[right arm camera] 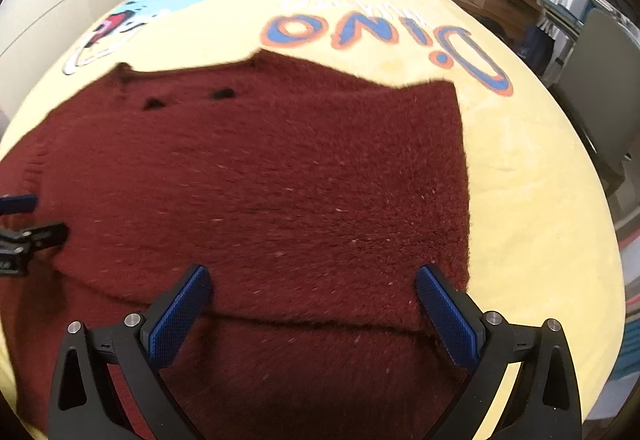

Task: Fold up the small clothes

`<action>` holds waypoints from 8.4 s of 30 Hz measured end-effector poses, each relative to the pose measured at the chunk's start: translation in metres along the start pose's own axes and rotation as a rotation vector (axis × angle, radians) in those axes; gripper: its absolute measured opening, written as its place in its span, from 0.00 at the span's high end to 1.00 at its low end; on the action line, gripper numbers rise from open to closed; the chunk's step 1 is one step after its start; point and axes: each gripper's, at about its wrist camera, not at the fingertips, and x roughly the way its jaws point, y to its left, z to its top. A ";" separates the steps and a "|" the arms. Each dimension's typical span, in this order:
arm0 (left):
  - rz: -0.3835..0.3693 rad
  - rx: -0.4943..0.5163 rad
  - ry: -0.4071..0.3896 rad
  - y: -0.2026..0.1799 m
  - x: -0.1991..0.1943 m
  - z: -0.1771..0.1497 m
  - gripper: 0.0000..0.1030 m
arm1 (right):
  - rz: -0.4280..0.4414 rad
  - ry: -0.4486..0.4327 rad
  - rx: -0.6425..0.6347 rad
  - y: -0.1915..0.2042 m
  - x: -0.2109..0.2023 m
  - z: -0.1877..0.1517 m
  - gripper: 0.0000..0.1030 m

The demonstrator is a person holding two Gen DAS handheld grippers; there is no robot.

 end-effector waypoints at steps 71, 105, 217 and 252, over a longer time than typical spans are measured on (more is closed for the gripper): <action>0.049 -0.610 -0.101 0.295 -0.128 -0.013 0.87 | -0.066 -0.006 0.125 -0.032 -0.077 -0.012 0.00; -0.135 -0.014 0.070 -0.081 0.019 0.085 0.87 | -0.005 0.030 0.142 -0.051 -0.070 -0.005 0.00; -0.050 -0.080 0.142 0.076 0.073 0.035 0.81 | 0.112 0.157 0.132 0.003 0.002 0.039 0.83; -0.028 -0.074 0.120 0.054 0.063 0.023 0.81 | 0.035 0.190 0.116 -0.017 0.019 0.055 0.89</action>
